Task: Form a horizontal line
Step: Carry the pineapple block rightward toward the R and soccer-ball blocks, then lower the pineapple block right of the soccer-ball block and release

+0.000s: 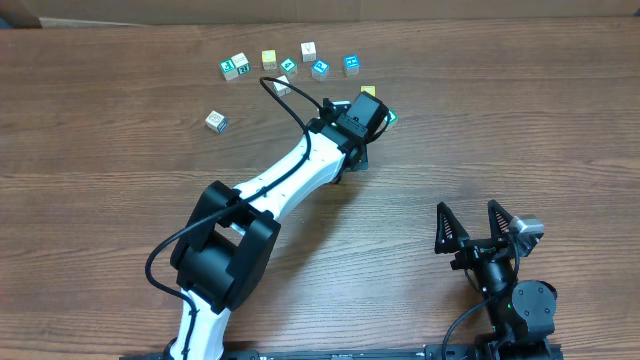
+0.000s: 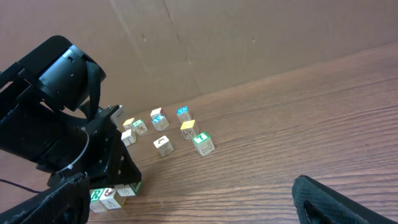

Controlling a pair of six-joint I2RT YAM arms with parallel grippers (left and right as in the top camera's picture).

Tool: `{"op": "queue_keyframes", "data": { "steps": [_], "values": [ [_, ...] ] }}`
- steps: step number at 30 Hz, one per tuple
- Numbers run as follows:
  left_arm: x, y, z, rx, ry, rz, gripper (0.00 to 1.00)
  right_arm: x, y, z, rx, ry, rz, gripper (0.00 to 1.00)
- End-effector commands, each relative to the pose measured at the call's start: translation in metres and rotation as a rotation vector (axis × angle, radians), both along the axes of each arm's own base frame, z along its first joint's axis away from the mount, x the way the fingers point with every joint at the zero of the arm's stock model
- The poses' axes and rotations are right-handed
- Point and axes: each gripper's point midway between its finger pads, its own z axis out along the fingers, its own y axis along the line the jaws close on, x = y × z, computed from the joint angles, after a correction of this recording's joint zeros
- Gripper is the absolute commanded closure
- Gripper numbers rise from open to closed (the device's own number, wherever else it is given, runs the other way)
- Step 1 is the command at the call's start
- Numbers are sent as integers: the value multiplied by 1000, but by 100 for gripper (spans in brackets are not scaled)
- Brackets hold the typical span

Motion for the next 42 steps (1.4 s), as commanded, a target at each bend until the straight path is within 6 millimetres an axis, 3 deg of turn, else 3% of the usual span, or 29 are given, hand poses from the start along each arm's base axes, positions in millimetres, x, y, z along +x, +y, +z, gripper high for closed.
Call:
{"op": "queue_keyframes", "data": {
  "steps": [1,13,20,31,34,38,42],
  "values": [
    [0,2,-3,35,-18,8,85,0,-1,3,4,-15,-4,0],
    [0,-1,-4,29,-25,4,85,0,-1,3,4,-15,-4,0],
    [-1,0,-22,50,0,3,85,0,-1,3,4,-15,-4,0],
    [1,-1,-23,45,-5,-2,67,0,-1,3,4,-15,-4,0],
    [3,-6,-15,31,-12,-33,65,0,-1,3,4,-15,-4,0],
    [11,-11,2,9,-42,-33,54,0,-1,3,4,-15,-5,0],
    [23,-15,31,1,-78,-53,54,0,-1,3,4,-15,-4,0]
  ]
}}
